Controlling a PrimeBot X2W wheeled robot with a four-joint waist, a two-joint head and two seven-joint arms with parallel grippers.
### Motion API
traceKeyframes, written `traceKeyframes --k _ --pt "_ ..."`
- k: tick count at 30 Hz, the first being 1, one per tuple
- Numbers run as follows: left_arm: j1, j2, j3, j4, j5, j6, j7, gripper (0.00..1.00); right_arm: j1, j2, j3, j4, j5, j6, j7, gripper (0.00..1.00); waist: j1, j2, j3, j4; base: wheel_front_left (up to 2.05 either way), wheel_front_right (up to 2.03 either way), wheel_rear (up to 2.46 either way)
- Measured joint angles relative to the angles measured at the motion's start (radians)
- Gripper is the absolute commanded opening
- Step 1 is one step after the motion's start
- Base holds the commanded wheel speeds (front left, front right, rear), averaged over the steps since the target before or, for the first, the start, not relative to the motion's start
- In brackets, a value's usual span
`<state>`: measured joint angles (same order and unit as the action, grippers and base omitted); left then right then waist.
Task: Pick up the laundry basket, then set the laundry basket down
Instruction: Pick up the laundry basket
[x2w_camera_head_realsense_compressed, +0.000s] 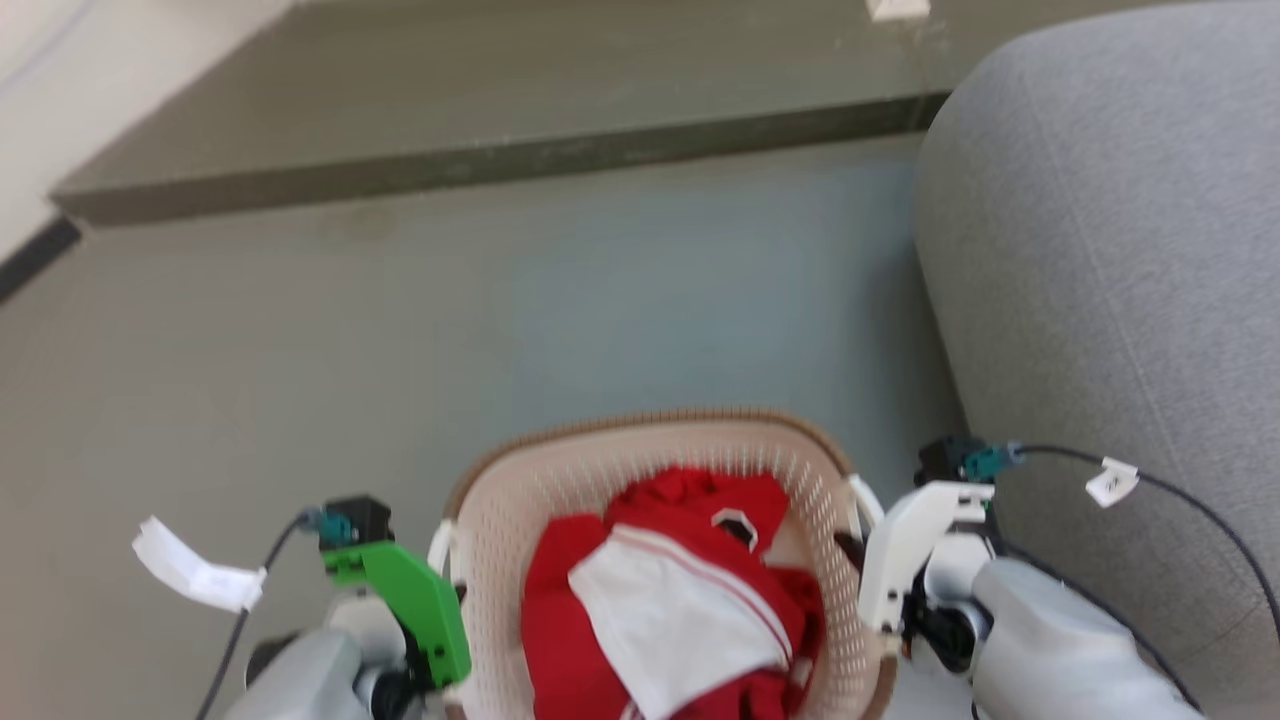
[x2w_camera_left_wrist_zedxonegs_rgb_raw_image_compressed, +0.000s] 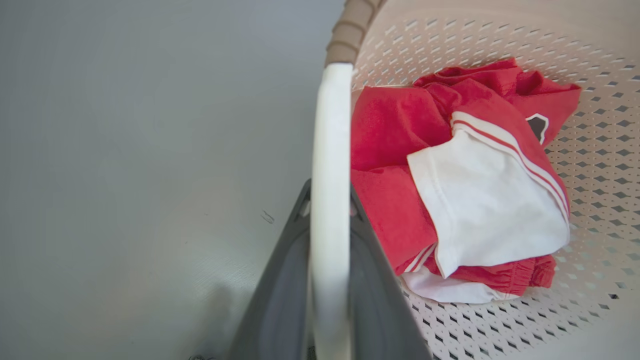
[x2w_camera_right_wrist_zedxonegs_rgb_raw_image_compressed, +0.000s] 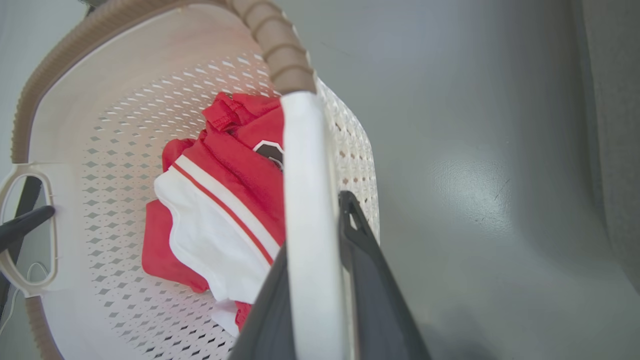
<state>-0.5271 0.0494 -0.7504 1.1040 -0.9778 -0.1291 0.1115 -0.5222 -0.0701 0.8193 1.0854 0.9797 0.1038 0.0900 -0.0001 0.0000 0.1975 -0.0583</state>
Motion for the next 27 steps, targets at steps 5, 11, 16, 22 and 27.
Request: traceKeyframes --k 5,11,16,22,27 --pt "0.058 -0.004 -0.008 0.018 -0.022 -0.003 0.020 0.00 0.052 0.005 0.021 0.005 0.020 0.000 0.025 0.00 0.0000 0.0000 -0.072 -0.008 0.00 0.00 0.00" --pt "0.072 -0.005 -0.011 0.019 -0.035 -0.003 0.033 0.00 0.064 0.003 0.031 0.005 0.037 0.000 0.040 0.00 0.0000 0.0000 -0.142 -0.018 0.00 0.00 0.00" --pt "0.072 -0.004 -0.019 0.020 -0.044 -0.003 0.048 0.00 0.061 0.001 0.041 0.005 0.043 0.000 0.052 0.00 0.0000 0.0000 -0.171 -0.027 0.00 0.00 0.00" --pt "0.071 -0.004 -0.019 0.025 -0.057 -0.003 0.064 0.00 0.060 0.000 0.049 0.006 0.059 0.000 0.061 0.00 0.0000 0.0000 -0.176 -0.029 0.00 0.00 0.00" --pt "0.070 -0.005 -0.020 0.031 -0.061 -0.003 0.082 0.00 0.059 0.000 0.053 0.006 0.071 0.000 0.062 0.00 0.0000 0.0000 -0.175 -0.029 0.00 0.00 0.00"
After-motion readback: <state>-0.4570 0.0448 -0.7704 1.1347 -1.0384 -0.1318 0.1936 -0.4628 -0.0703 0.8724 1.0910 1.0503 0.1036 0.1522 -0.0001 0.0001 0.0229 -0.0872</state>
